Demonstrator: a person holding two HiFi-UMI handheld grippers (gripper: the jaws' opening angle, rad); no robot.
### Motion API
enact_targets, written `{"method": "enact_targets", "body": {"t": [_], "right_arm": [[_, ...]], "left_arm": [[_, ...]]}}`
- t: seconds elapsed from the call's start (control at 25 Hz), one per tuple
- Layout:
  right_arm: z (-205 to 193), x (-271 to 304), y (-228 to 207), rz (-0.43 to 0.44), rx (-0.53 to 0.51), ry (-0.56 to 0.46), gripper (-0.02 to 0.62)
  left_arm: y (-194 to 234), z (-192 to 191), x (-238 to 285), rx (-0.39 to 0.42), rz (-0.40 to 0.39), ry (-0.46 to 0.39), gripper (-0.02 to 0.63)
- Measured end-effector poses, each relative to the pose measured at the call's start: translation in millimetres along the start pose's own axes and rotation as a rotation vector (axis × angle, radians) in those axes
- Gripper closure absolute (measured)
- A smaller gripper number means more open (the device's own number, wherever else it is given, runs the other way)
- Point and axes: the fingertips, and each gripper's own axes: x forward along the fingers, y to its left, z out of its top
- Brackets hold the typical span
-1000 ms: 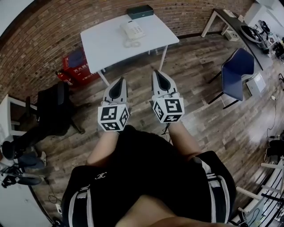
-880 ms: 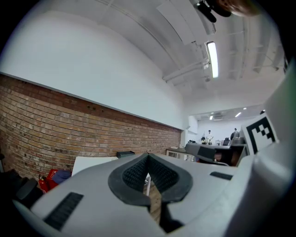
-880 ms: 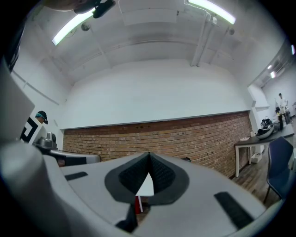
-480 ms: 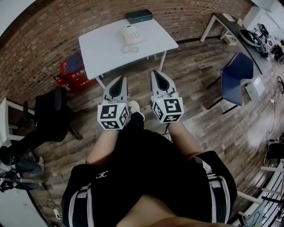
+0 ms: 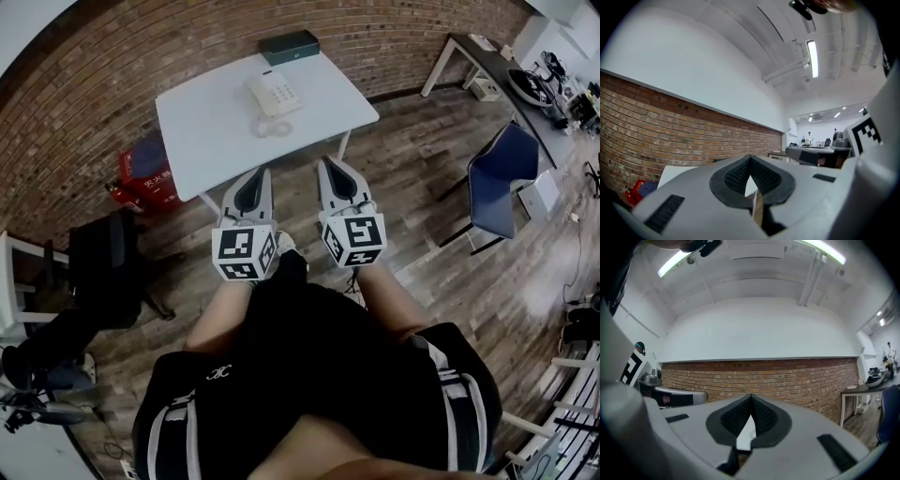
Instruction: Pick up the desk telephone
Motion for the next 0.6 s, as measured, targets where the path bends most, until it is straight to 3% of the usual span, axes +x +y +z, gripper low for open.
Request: {"method": "enact_targets", "body": {"t": [0.6], "right_arm": [[-44.5,214.3,-65.5,0.028,-0.016,0.144,0.598]], "left_arm": [[131.5,-23.3,183.9,-0.12,0.041,0.107,0.606]]}}
